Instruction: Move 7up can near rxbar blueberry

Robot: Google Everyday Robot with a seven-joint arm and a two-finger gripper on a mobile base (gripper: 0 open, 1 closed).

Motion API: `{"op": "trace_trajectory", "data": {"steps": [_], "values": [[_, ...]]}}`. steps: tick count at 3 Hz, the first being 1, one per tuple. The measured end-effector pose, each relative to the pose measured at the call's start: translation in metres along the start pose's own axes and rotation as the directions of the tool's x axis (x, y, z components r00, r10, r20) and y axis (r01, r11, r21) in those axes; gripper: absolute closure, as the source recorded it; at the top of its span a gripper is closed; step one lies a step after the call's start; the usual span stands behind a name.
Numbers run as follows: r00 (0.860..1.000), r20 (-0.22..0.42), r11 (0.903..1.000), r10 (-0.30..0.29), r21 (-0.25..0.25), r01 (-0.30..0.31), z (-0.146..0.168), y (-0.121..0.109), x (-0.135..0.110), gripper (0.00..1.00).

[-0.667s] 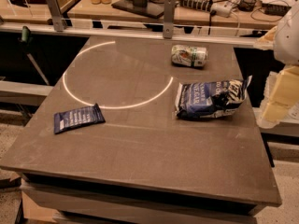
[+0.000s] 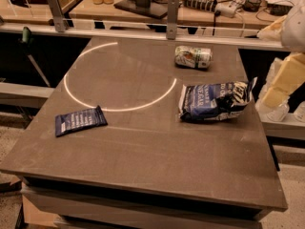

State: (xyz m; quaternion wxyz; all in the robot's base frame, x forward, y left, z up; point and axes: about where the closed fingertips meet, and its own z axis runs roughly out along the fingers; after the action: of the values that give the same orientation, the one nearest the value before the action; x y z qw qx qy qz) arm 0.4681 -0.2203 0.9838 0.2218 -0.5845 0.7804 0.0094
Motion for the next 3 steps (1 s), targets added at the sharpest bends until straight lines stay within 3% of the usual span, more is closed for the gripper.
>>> {"op": "trace_trajectory", "data": {"steps": [1,2,3], "values": [[0.98,0.182,0.9965,0.084,-0.021,-0.081,0.015,-0.043,-0.002,0.0],[0.941,0.308,0.9903,0.139,-0.038,-0.133,0.043,-0.087,-0.008,0.0],[0.937,0.317,0.9892,0.146,-0.05,-0.137,0.051,-0.091,-0.007,0.0]]}}
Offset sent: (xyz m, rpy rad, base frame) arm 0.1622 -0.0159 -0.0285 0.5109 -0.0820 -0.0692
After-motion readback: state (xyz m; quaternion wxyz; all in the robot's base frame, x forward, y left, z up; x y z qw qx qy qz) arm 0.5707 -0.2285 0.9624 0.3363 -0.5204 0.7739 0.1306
